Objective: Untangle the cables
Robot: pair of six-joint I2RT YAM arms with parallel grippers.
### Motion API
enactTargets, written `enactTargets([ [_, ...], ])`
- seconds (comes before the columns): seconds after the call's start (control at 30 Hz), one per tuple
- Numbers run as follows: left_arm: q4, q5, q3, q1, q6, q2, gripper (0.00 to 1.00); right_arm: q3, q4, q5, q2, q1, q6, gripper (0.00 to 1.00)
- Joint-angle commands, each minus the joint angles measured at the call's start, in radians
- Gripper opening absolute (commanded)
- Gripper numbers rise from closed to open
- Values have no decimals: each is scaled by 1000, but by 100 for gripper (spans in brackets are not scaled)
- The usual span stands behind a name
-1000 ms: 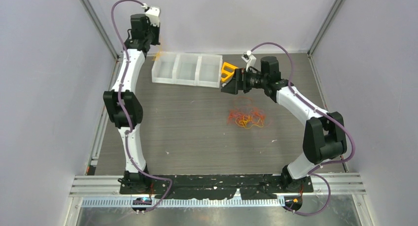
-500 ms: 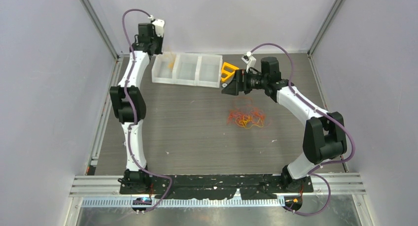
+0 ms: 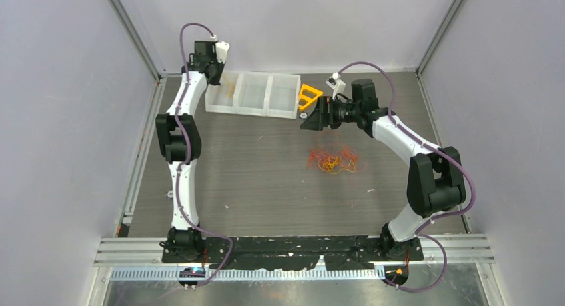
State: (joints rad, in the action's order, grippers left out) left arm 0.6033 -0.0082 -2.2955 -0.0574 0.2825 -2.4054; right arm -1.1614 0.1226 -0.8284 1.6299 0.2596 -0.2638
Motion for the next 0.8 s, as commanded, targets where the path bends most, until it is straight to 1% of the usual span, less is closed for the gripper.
enactTargets([
  [0.0, 10, -3, -54, -7, 37, -16, 15, -21, 16, -16, -14, -2, 21, 95],
  [0.1, 26, 68, -63, -7, 26, 31, 44, -32, 52, -11, -27, -3, 45, 95],
  [0.17, 17, 92, -45, -7, 28, 91, 59, -33, 72, -7, -37, -4, 56, 95],
  [0.23, 23, 110, -30, -7, 41, 152, 66, -34, 79, -6, -47, -5, 60, 95],
  [0.33, 107, 150, -27, -7, 82, 224, 81, -34, 107, -4, -65, -5, 73, 95],
  [0.37, 151, 184, -28, -7, 97, 242, 85, -36, 125, 1, -69, -5, 80, 95],
  [0.4, 195, 213, -26, -8, 115, 264, 95, -38, 136, 3, -77, -5, 94, 95],
  [0.43, 244, 237, -24, -7, 132, 278, 99, -41, 157, 9, -81, -5, 104, 95],
  [0.53, 355, 303, 1, -4, 170, 314, 100, -41, 191, 15, -102, -8, 133, 95],
  [0.6, 368, 375, 47, 11, 142, 356, 100, -39, 212, 24, -118, -10, 150, 95],
  [0.67, 358, 471, 104, 38, 82, 410, 100, -41, 248, 44, -130, -11, 181, 95],
  [0.7, 351, 508, 135, 48, 55, 439, 98, -49, 286, 72, -134, -11, 211, 95],
  [0.77, 343, 553, 199, 53, 29, 496, 91, -69, 362, 124, -136, -12, 271, 94],
])
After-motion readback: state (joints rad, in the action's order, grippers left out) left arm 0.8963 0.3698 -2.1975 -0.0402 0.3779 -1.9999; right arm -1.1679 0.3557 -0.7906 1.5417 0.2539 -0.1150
